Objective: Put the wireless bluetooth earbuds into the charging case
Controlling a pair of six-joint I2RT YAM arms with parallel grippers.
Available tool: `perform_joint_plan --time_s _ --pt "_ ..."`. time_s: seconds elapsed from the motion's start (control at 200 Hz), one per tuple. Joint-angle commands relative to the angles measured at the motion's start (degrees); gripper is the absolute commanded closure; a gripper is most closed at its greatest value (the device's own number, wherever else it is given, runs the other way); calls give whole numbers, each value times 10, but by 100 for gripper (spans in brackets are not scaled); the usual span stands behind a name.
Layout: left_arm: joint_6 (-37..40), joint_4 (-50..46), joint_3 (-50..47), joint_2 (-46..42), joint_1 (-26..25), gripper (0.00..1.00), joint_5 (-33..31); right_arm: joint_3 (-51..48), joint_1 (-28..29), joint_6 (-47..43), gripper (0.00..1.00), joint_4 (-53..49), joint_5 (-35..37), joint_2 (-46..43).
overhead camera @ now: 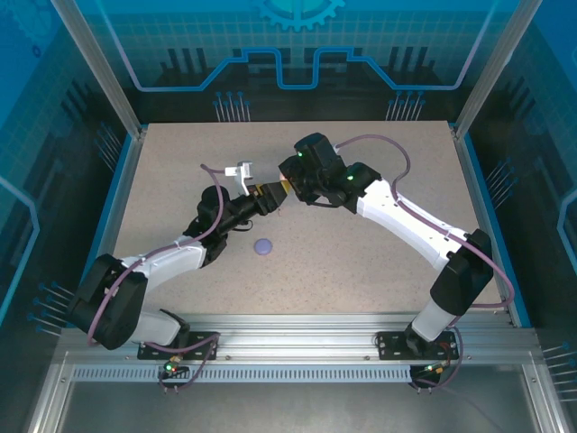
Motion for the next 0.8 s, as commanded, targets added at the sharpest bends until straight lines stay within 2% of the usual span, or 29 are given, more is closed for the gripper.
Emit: perform_joint_plan --time_s 0.0,0.24,0.59,0.795 --pt "-6 30 9 10 -4 33 -11 -3 11 6 62 12 14 -19" --pt "-10 43 17 20 -4 33 -12 -2 12 4 63 18 13 -17" --pt "-12 55 28 31 -4 42 -12 -6 13 4 63 22 11 -15" --pt "-12 60 30 33 -5 53 -14 -9 15 4 63 23 10 -14"
